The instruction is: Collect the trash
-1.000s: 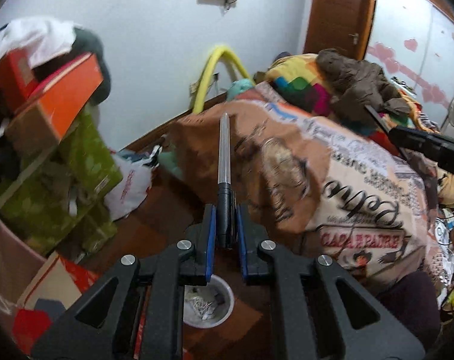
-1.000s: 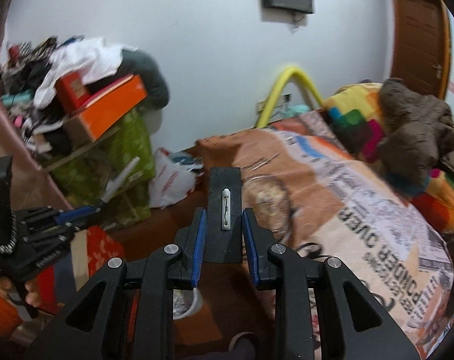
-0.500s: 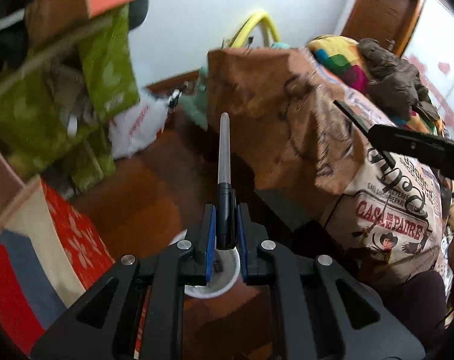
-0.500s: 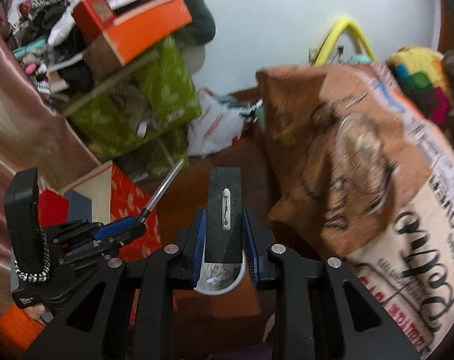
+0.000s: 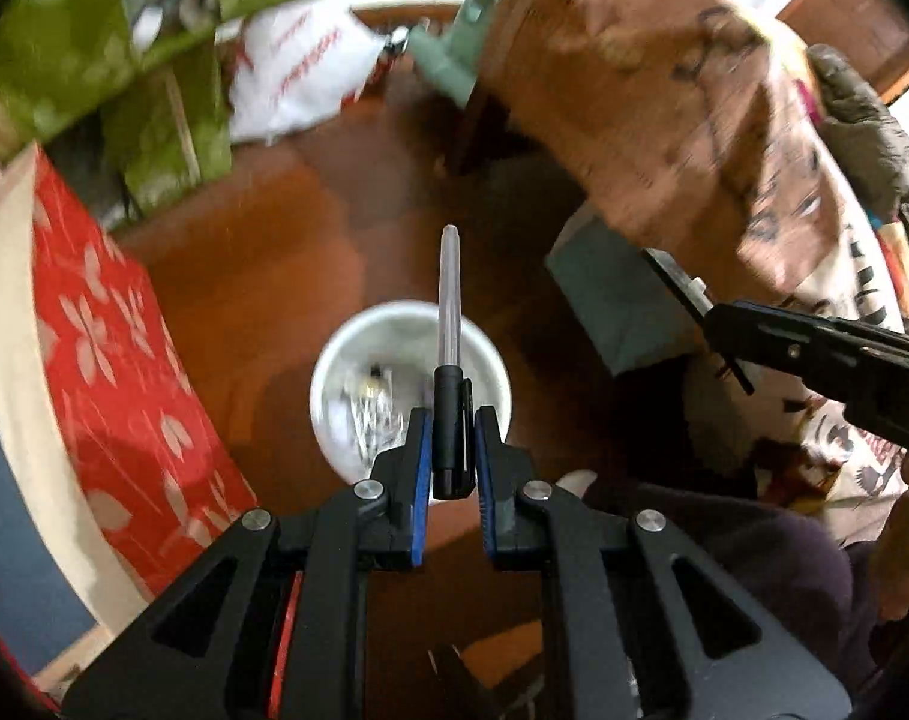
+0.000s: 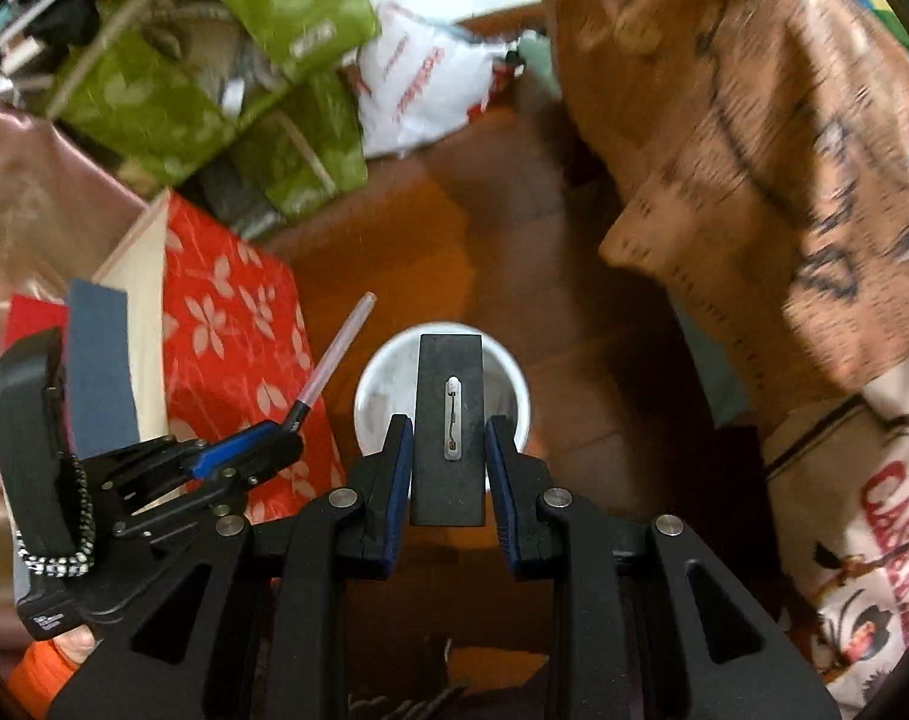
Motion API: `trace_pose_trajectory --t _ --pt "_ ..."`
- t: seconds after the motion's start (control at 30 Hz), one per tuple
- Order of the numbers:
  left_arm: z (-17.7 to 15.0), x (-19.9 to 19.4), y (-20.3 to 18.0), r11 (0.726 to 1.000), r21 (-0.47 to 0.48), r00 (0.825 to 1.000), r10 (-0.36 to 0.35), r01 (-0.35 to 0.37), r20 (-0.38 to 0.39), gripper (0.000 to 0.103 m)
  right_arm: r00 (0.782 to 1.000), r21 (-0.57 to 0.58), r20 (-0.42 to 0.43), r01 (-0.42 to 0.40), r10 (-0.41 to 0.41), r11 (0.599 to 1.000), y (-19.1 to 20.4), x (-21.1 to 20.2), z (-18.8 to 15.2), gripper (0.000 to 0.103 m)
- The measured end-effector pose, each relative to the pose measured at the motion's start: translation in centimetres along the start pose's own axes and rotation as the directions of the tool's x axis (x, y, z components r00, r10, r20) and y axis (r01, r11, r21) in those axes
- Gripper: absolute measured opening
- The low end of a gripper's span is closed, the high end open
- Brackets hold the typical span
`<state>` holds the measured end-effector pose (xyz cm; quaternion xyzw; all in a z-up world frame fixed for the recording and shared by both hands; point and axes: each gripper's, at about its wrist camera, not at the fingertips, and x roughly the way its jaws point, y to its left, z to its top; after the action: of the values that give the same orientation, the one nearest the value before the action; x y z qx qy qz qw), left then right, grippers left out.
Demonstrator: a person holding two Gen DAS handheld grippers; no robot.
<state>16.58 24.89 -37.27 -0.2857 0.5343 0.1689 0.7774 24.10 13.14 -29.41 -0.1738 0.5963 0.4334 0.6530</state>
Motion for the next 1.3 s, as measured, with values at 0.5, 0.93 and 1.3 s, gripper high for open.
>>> trace_pose_trajectory --t 0.5,0.93,1.3 --pt "-1.2 6.6 3.6 0.991 -0.130 0.990 -0.023 0.005 -0.139 0.012 0.995 -0.009 -0.089 -0.055 0.054 0.998 1.4 5.3 2.1 0.023" --pt "-0.4 2.9 2.3 0.998 -0.054 0.995 0.032 -0.037 -0.097 0.040 1.000 -0.006 0.008 0.009 -0.009 1.000 0.1 0.8 1.7 0.039" --pt "0.3 -11.5 -4.0 0.994 0.102 0.980 0.011 -0.032 0.200 0.040 0.943 -0.046 0.312 0.136 -0.115 0.990 1.9 -13.3 -2.8 0.039"
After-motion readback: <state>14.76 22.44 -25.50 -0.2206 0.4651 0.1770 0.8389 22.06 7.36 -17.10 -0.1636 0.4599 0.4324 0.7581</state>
